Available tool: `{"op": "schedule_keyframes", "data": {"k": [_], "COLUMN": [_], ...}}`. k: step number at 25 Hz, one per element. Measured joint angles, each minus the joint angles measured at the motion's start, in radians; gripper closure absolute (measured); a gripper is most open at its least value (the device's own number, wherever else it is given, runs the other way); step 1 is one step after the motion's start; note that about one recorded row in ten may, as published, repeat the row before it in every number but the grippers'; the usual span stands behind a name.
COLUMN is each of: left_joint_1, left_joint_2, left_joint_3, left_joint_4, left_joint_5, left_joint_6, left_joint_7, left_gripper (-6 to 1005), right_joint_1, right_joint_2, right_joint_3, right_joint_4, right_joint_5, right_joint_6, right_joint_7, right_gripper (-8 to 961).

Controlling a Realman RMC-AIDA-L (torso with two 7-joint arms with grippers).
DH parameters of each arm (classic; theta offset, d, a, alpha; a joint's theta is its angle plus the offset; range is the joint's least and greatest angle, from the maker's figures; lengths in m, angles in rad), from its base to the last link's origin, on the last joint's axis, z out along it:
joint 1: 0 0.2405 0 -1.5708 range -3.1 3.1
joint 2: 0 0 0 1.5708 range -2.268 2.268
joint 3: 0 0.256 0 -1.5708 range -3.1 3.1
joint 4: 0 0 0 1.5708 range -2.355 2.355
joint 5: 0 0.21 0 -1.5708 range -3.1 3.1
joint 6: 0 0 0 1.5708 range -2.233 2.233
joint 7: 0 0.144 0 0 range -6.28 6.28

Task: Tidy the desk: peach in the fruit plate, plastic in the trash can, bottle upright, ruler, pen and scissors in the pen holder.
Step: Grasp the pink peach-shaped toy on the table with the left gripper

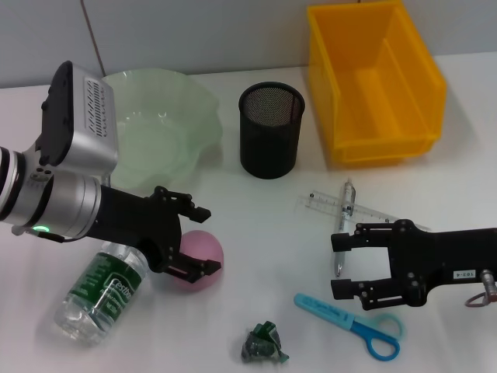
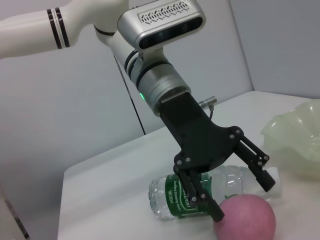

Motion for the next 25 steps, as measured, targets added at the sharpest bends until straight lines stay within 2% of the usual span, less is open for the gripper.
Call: {"op": "schedule_keyframes", "data": {"k": [10,17,25], "left_joint_1": [-0.025,-0.027,-0.025], "left_joint_2": [-0.001,-0.001,0.000], "left_joint_3": [0.014,0.052,0.055], "left_joint_4": [-0.008,-0.017,-0.018], "left_joint_5": [0.078,0.079,0.071], "left_joint_6": [-0.001,-0.012,-0.012], "left_joint_7": [-0.052,-0.057,-0.055], "left_gripper": [217,263,316], "right_joint_1": [0.003,0.006,0.006], "right_joint_2": [-0.001,-0.001,-0.001], "right_joint_3": [0.000,0.000,0.000], "right_joint_4": [-0.009,-0.009,-0.008], "right_joint_5": [0.000,0.001,0.003], "right_joint_6": [0.003,0.008,0.008], "right_joint_7": [0.001,0.001,0.001], "right_gripper": [181,181,181]}}
